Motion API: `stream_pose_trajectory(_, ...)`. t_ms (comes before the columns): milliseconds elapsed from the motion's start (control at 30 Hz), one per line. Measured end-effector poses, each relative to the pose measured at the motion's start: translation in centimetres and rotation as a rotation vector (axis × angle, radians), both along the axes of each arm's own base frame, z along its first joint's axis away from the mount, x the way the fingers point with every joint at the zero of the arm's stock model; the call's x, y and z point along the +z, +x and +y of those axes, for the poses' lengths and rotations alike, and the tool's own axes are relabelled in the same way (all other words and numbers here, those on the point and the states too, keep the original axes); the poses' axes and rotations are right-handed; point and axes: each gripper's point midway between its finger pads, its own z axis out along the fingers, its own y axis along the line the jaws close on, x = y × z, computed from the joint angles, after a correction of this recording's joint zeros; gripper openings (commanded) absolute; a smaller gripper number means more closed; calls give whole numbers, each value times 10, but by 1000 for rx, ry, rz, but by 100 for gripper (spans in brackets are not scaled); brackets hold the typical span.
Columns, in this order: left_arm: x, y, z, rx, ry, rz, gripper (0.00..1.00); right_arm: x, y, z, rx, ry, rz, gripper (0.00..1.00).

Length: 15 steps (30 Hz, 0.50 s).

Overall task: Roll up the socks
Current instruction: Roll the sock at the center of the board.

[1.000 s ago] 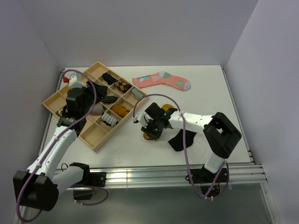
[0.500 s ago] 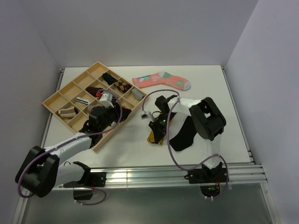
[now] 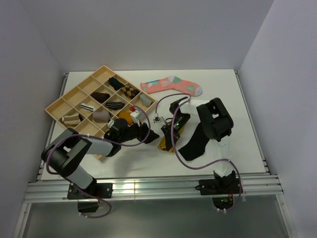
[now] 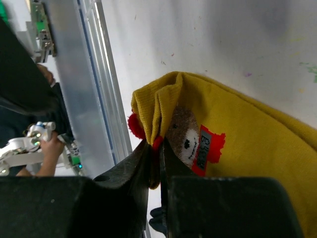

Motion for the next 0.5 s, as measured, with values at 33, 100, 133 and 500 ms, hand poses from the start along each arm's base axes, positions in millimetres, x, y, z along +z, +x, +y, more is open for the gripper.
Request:
stream_pose_trajectory(33,-5,-3,-3,-21,2,6,66,-1,-1,-1,2,0,12,5)
stream_pose_trajectory(100,-11,-7,-8,-53,-2,9,69,-2,-2,-1,6,1,28,5)
stream_pose_trajectory(133,-12,-9,-10,-67,-6,9,70,-2,-3,-2,7,1,34,5)
stream_pose_trajectory(500,-22,-22,-34,-195,-38,8,73,0,1,-6,7,22,104,5)
